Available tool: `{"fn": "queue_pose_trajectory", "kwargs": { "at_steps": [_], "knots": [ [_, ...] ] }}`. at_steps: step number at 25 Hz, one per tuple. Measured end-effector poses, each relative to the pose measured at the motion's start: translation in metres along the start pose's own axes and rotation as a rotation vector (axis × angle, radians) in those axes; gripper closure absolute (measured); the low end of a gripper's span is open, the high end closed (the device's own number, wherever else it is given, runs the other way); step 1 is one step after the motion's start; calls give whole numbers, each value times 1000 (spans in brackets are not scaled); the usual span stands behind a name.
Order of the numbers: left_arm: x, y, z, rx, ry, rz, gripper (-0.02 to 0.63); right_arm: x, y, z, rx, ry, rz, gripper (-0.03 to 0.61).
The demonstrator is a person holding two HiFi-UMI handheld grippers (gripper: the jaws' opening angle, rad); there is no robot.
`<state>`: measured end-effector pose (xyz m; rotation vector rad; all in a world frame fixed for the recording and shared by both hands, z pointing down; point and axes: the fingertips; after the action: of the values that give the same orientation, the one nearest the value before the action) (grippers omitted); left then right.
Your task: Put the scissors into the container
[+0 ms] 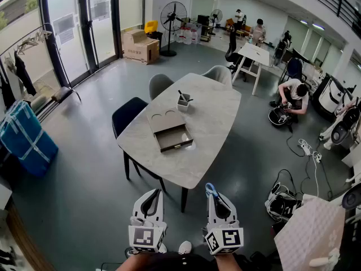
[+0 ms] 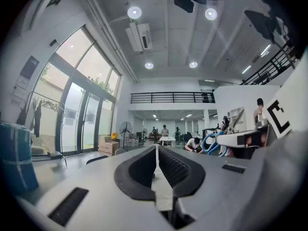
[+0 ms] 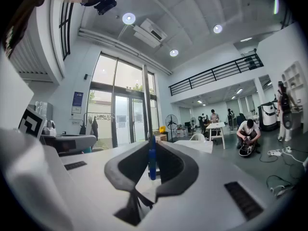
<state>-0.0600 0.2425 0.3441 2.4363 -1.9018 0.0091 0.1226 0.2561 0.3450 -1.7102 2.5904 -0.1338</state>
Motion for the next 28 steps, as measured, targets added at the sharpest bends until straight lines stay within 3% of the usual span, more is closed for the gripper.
{"fn": "queue_pose_trajectory", "kwargs": {
  "at_steps": [28],
  "knots": [
    [-6, 26, -9, 7, 6, -13, 586, 7, 21, -15, 33, -9, -25, 540]
  ]
}}
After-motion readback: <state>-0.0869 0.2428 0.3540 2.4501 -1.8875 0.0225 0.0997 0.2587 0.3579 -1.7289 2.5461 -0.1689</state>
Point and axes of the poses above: the fingertips, and each gripper's own axes: x forward along the fingers, y to its left, z out of its top, and after that the axes turned 8 degrees about z, right-handed
